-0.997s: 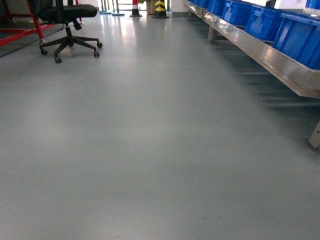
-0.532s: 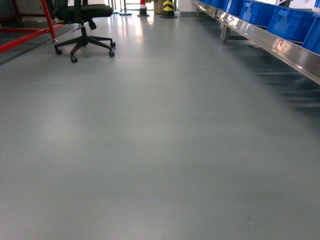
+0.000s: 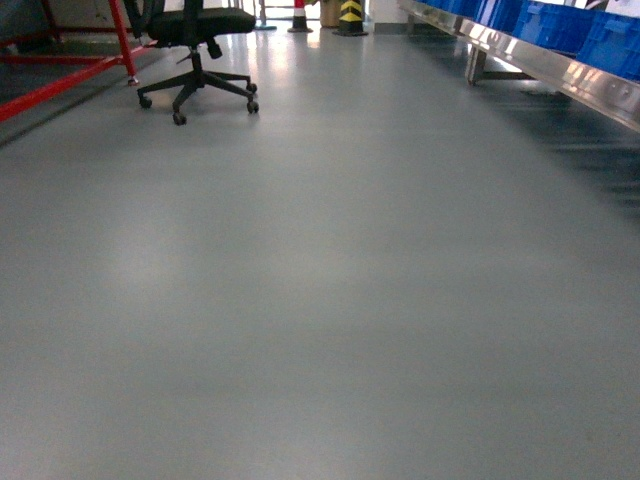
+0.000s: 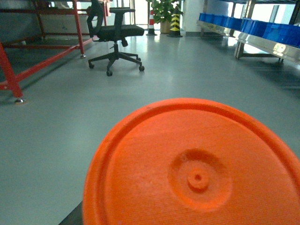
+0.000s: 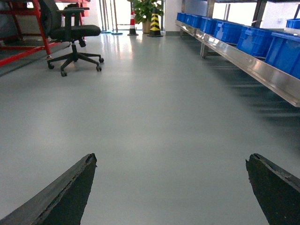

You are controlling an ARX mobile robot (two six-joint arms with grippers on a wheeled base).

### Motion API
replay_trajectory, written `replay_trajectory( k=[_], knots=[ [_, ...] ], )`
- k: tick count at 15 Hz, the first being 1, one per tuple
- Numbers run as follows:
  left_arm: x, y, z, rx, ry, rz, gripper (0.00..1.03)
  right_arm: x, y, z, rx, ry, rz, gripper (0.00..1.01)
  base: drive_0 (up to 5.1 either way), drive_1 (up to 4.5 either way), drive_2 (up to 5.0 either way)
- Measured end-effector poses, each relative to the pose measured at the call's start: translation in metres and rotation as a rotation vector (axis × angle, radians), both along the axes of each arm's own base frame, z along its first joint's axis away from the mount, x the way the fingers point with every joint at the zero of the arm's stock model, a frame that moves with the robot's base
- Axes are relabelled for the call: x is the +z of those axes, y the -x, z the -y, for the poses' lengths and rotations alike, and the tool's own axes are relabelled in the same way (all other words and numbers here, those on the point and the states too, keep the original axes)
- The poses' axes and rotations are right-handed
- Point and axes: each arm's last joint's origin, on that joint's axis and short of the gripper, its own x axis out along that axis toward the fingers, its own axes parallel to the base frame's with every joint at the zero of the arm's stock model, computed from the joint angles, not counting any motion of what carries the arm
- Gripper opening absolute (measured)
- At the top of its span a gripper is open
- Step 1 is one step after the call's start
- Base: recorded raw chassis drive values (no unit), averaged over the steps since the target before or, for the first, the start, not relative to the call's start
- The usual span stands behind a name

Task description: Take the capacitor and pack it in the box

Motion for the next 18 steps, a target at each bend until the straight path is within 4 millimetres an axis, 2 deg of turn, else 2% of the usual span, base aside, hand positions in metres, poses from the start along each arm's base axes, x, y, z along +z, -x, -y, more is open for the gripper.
replay_trajectory(
  k=[18],
  knots=[
    [-0.0002,0.0,0.0,0.0,0.0,-0.002,0.43,0.0,0.0,0.0,0.0,0.0,0.0,0.98,-5.0,2.49,2.5]
  ],
)
